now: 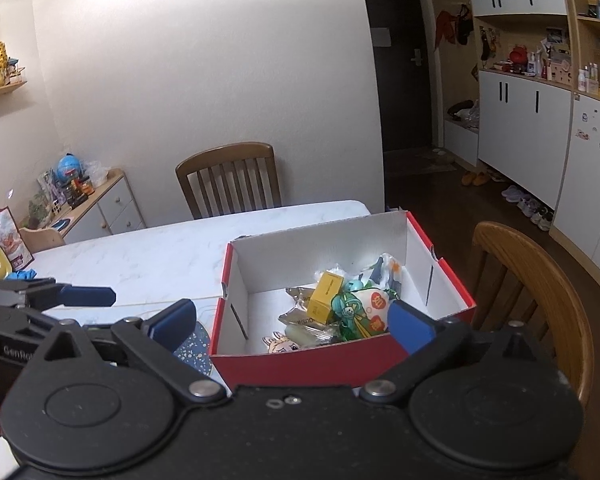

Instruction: Organize objects

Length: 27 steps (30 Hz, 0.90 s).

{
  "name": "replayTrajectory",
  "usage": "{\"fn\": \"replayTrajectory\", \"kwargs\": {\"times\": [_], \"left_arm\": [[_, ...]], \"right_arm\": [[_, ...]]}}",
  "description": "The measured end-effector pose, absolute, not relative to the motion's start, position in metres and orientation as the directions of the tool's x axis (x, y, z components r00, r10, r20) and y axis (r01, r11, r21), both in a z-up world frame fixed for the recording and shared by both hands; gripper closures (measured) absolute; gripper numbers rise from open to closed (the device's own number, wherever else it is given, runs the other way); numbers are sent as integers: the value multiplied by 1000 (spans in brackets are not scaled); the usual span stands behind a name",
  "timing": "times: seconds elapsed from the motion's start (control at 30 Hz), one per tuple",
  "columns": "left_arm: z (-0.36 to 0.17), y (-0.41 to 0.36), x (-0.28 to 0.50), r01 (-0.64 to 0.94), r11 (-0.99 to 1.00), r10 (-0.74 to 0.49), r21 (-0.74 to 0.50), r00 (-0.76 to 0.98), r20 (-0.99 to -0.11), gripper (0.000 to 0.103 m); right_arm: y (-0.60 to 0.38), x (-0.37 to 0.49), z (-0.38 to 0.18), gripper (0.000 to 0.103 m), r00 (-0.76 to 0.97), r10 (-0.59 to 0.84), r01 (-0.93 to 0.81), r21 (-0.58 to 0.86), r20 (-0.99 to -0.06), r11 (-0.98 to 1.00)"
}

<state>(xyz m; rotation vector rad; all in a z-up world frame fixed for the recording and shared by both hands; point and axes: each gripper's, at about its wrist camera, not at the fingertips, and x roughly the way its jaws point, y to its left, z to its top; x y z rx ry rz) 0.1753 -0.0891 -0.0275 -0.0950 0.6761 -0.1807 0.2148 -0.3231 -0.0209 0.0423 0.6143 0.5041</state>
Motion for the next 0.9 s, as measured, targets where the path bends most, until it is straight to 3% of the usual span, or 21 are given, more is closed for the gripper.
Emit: {"fn": "replayTrajectory", "kwargs": {"times": [0.9], "left_arm": [[-41,-65,167,131,977,-209,-169,746,-633,2]], "right_arm": [[-300,193,-34,1,695,433,-419,166,-575,893]]}}
